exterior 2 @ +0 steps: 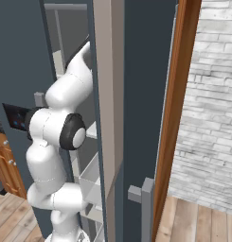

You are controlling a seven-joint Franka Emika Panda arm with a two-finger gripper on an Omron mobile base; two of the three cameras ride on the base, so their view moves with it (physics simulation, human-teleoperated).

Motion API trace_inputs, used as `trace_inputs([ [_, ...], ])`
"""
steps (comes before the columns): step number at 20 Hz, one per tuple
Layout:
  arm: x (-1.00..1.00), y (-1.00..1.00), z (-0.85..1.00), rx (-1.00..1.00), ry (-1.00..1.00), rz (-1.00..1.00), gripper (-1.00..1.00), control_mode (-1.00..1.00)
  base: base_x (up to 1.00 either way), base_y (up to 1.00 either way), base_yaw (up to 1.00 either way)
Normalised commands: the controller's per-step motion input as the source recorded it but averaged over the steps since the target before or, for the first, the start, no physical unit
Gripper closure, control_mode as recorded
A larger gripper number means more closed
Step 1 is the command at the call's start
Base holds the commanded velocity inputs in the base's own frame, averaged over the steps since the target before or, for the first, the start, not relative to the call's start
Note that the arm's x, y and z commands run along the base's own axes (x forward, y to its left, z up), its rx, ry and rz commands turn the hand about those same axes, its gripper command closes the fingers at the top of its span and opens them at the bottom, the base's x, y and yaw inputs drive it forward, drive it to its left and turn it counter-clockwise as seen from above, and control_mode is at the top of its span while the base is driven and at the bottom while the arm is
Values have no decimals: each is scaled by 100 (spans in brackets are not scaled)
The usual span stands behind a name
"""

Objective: Take the cheese, chicken drumstick, and bell pepper from the fridge and place them on the plate on the dining counter to create an appetizer plate.

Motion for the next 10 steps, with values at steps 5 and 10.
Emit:
trace_inputs([
  [5, 48, 0, -8, 0, 7, 5, -100, -100, 0, 0, 0],
  [10, 27, 13, -8, -2, 3, 5, -100, -100, 0, 0, 0],
])
